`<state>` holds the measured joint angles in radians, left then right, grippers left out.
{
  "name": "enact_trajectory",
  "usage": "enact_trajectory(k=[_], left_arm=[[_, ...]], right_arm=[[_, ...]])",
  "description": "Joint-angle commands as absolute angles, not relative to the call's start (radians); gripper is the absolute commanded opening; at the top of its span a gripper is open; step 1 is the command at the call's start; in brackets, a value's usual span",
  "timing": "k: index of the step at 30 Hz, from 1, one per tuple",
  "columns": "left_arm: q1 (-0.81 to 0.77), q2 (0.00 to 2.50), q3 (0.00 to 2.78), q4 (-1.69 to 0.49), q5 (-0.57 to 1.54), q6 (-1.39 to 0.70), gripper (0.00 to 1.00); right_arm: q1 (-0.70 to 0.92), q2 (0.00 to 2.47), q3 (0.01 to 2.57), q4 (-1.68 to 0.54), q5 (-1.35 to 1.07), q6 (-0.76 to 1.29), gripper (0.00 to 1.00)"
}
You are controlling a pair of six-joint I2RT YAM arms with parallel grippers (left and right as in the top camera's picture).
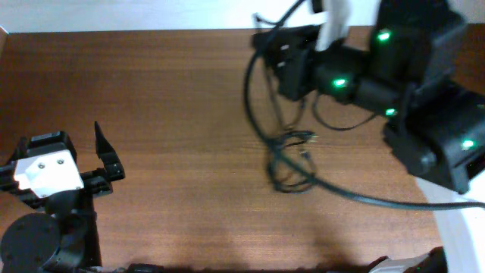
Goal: Untangle cables
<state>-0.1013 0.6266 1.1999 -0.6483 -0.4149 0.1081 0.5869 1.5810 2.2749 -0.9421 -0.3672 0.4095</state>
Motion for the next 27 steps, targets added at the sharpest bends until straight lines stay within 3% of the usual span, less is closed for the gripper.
enact_trajectory(k=[1, 4, 8, 10, 14, 16, 18, 21, 23, 27], left_arm=[[-0.096, 0.624, 1.195, -0.668, -0.411, 0.098, 0.99], [-0.096, 0.624, 1.195, -0.669, -0.411, 0.098, 0.99], [-0.096, 0.624, 1.195, -0.668, -0.41, 0.098, 0.99], [-0.096, 0.624, 1.195, -0.668, -0.41, 0.098, 0.99], [-0.096, 0.624, 1.195, -0.669, -0.41, 0.097, 0.99], [-0.096, 0.624, 1.195, -0.667, -0.41, 0.098, 0.99], [-0.096, 0.624, 1.195, -0.668, -0.406, 0.098, 0.99], [-0.096, 0.627, 1.195, -0.669, -0.407, 0.094, 0.99], [-0.096, 0.627, 1.195, -0.667, -0.407, 0.095, 0.99], [-0.095, 0.627, 1.195, -0.691, -0.407, 0.095, 0.99]], right_arm=[[0.677, 1.621, 2.285, -0.91, -0.361, 0.4, 0.04], [0.583, 1.609, 2.286, -1.006, -0.294, 0.372, 0.04], [0.109, 1.605, 2.285, -1.338, -0.315, 0.272, 0.04], [0.101, 1.611, 2.276, -1.435, -0.336, 0.239, 0.04], [0.137, 1.612, 2.268, -1.411, -0.323, 0.191, 0.04], [0.142, 1.612, 2.267, -1.52, -0.444, 0.191, 0.04], [0.252, 1.609, 2.267, -1.655, -0.434, 0.146, 0.04], [0.266, 1.594, 2.268, -1.66, -0.22, 0.152, 0.04], [0.163, 1.585, 2.271, -1.552, -0.032, 0.146, 0.04], [-0.28, 1.581, 2.47, -1.237, 0.007, 0.031, 0.04]])
